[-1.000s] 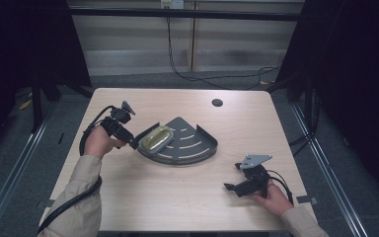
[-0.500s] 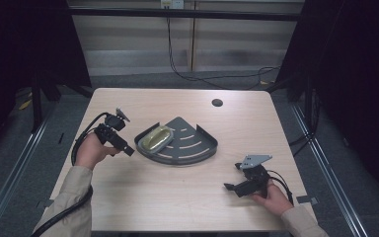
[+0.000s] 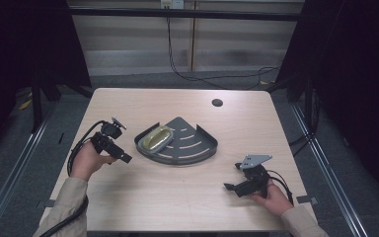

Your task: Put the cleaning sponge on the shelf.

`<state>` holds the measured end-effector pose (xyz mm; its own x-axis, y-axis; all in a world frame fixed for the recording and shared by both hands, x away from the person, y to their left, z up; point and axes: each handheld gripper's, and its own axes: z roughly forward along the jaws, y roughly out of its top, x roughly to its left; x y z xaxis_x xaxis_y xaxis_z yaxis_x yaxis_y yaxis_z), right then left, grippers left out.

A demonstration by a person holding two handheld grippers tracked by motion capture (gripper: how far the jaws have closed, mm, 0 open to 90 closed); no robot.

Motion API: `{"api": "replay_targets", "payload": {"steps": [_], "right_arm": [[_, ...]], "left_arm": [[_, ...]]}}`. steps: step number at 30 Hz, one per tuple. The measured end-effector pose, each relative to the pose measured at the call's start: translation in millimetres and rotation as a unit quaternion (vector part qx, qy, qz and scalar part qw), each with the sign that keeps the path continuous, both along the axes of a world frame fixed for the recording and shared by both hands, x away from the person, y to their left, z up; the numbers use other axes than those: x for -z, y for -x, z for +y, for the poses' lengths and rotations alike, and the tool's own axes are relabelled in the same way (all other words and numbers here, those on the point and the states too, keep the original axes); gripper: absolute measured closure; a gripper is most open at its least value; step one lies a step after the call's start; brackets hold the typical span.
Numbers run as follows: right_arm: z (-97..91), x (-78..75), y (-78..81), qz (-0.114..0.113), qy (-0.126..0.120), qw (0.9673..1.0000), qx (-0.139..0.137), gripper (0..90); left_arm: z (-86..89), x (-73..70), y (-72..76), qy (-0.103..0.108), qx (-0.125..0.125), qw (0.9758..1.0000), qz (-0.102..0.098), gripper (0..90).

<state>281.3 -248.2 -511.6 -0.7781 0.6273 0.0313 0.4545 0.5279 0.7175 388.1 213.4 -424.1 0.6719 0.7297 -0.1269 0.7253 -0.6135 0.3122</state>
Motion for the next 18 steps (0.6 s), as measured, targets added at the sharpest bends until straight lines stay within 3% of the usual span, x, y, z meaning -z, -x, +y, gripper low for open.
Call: {"api": "replay_targets", "payload": {"steps": [18], "right_arm": [[0.0, 0.0, 0.0, 0.0, 0.0, 1.0, 0.0, 10.2]], "left_arm": [[11.2, 24.2, 15.7, 0.034, -0.011, 0.9993, -0.006, 21.0]]}}
